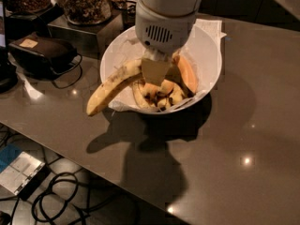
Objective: Pick banana from white bowl
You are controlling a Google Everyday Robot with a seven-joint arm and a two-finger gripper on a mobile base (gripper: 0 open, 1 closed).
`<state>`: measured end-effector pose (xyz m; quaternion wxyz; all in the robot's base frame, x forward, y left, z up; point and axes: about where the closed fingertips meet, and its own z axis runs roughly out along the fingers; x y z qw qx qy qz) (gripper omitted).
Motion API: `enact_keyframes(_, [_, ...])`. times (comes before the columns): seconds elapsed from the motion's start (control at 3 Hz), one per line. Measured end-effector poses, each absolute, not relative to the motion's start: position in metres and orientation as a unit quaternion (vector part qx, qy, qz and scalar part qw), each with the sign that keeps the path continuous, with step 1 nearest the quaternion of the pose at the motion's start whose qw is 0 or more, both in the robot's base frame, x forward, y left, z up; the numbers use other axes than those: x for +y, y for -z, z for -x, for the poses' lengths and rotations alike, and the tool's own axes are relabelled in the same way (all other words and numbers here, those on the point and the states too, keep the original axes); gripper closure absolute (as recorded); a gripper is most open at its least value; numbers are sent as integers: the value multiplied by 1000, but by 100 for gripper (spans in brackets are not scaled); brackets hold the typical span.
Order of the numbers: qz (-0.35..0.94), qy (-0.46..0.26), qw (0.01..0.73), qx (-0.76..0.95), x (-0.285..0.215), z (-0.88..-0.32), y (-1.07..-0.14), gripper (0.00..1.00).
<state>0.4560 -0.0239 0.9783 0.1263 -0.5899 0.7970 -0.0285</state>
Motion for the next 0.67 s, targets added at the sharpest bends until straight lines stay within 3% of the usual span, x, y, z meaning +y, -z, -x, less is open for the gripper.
enact_keyframes(0.67, [613, 22, 125, 780, -2, -436, -987, 100])
